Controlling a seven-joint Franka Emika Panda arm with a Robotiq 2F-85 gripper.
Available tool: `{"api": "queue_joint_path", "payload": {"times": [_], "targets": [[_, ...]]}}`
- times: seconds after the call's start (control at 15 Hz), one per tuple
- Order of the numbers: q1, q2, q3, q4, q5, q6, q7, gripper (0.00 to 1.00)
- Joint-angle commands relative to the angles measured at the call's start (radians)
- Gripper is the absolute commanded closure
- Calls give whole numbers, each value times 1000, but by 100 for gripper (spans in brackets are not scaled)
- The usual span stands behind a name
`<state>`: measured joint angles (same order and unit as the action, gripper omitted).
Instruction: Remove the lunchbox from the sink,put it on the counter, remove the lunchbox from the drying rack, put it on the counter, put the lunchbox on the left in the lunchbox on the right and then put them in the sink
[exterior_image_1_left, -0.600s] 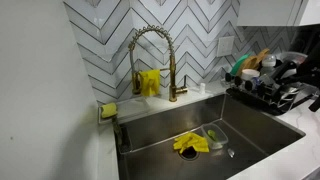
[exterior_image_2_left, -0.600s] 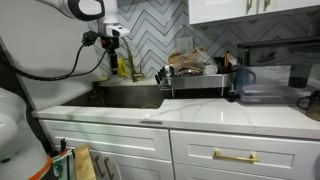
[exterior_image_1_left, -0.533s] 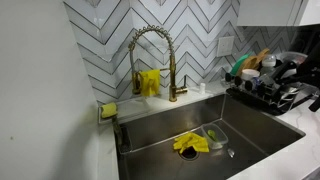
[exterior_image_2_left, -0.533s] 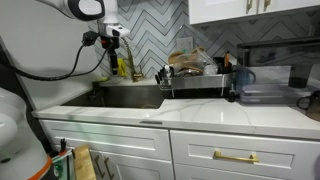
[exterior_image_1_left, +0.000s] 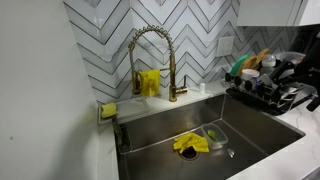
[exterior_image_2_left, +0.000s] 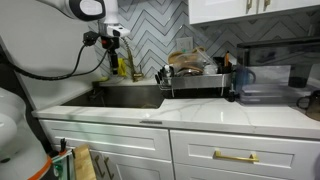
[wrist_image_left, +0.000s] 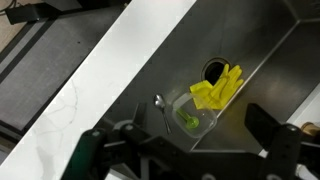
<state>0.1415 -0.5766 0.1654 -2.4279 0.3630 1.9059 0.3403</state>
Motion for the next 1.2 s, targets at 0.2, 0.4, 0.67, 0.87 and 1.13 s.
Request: {"api": "queue_joint_path", "payload": {"times": [0.2,0.4,0.67,0.87,1.13], "targets": [[-6,328,123,220,-142,54,39,0],[16,470,157,325,-260,129,87,0],[75,621,155,431,-238,177,53,0],[94,612,135,421,-233,178,57,0],[98,636,132,447,-233,178,57,0]]}}
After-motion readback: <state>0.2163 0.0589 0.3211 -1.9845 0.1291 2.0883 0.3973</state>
